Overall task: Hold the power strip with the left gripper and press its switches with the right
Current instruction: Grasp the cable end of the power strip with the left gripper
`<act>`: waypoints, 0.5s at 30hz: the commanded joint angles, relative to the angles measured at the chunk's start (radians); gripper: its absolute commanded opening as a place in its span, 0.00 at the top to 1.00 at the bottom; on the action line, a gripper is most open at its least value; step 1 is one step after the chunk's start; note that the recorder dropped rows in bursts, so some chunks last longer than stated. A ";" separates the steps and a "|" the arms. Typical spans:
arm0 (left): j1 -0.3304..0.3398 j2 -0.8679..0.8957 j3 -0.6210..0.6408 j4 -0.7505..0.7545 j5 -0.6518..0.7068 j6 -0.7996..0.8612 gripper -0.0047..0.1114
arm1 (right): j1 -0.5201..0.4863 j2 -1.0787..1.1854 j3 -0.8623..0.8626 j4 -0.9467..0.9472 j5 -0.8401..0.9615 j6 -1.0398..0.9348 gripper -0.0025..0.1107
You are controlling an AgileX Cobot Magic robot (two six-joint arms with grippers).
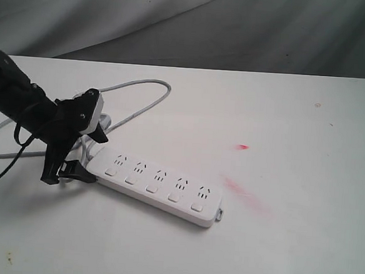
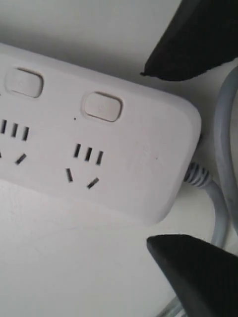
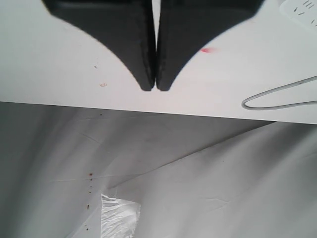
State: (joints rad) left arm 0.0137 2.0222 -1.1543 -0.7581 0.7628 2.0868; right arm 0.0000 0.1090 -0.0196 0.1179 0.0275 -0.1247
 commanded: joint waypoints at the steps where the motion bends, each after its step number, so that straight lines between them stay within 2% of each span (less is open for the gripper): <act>1: -0.007 0.013 -0.004 -0.019 -0.008 0.006 0.28 | -0.006 -0.003 0.001 -0.015 -0.009 0.001 0.98; 15: -0.037 0.088 -0.104 -0.004 0.074 -0.047 0.28 | -0.006 -0.003 0.001 -0.015 -0.009 0.001 0.98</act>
State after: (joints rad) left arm -0.0149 2.1017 -1.2510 -0.7617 0.8132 2.0647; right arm 0.0000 0.1090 -0.0196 0.1179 0.0275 -0.1247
